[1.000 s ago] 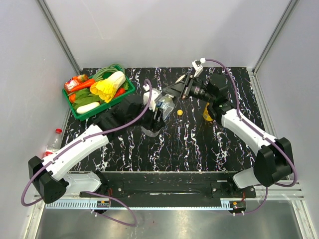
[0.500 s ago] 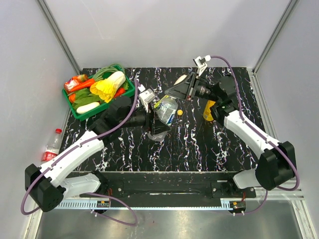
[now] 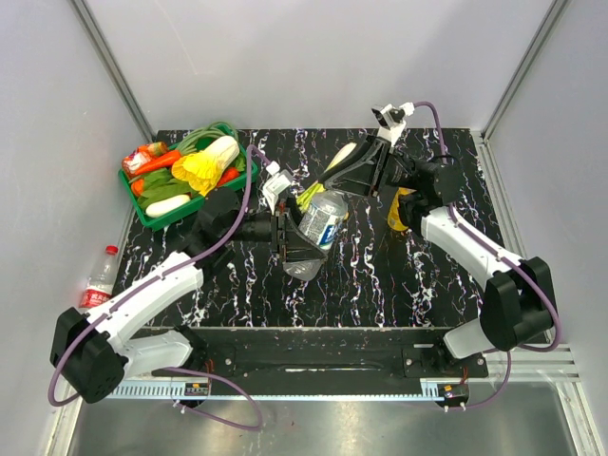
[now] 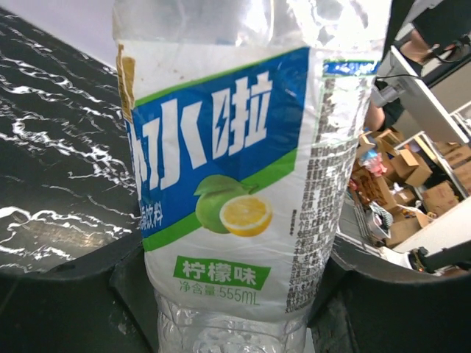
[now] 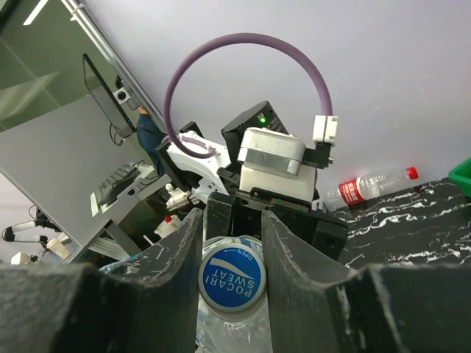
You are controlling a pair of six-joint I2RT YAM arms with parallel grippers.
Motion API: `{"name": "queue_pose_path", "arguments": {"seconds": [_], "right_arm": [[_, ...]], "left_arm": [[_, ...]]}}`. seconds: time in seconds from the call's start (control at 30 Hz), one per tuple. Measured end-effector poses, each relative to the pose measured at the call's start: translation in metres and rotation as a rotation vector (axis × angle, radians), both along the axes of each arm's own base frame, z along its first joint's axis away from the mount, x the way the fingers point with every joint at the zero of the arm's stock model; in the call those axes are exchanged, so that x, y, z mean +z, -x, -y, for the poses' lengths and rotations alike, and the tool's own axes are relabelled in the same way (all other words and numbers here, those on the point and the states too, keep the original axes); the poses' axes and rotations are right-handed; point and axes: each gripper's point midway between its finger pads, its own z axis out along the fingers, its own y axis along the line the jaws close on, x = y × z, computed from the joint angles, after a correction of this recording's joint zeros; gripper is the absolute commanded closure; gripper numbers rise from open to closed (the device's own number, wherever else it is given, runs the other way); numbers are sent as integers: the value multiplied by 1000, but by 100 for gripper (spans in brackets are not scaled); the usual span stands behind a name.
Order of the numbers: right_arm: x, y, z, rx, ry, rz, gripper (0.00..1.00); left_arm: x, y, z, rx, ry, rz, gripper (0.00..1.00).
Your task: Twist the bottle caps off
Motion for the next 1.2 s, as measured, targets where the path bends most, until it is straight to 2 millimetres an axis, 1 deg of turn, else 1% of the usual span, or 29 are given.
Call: {"name": "queue_pose_path", "arguments": {"seconds": [0.17,0.2,0.27,0.3,0.33,0.37,0.43,0.53,0.57,0.67,0.83,0.93,1.0,1.13,1.2], "right_arm": [[8,7,3,12,-24,32,100],[9,7,3,14,-26,35,87],[9,8,3,15,-27,38,68],[9,7,4,14,-26,38,55],[9,7,4,14,-25,37,41],[9,7,4,12,-25,36,32],[10,2,7,-3,-30,24,16],[13,-10,15,-47,-47,2,3],[14,-14,18,-59,-51,-5,0],[15,-24,22,-90,-57,-43,0],[8,-40,22,-146,-19,-127,0],[5,-47,23,-224,26,-168,0],[4,-49,25,-272,48,-173,0],[2,-57,32,-400,105,-194,1],[2,-62,35,-455,135,-204,0]], "left_arm": [[8,6,1,-51,32,-5,77],[8,6,1,-52,32,-5,77],[7,6,1,-52,30,1,77],[5,5,1,-48,25,6,77],[4,4,1,-44,20,11,77],[4,3,2,-38,14,19,77],[3,0,1,-28,2,46,77],[0,-4,0,-3,-26,75,76],[-1,-6,-1,6,-37,81,75],[-6,-11,-3,36,-75,100,75],[-18,-20,-12,123,-168,125,75],[-22,-30,-20,207,-235,144,76],[-24,-39,-28,280,-289,162,78],[-28,-55,-42,420,-390,184,78],[-33,-63,-49,496,-450,194,78]]}}
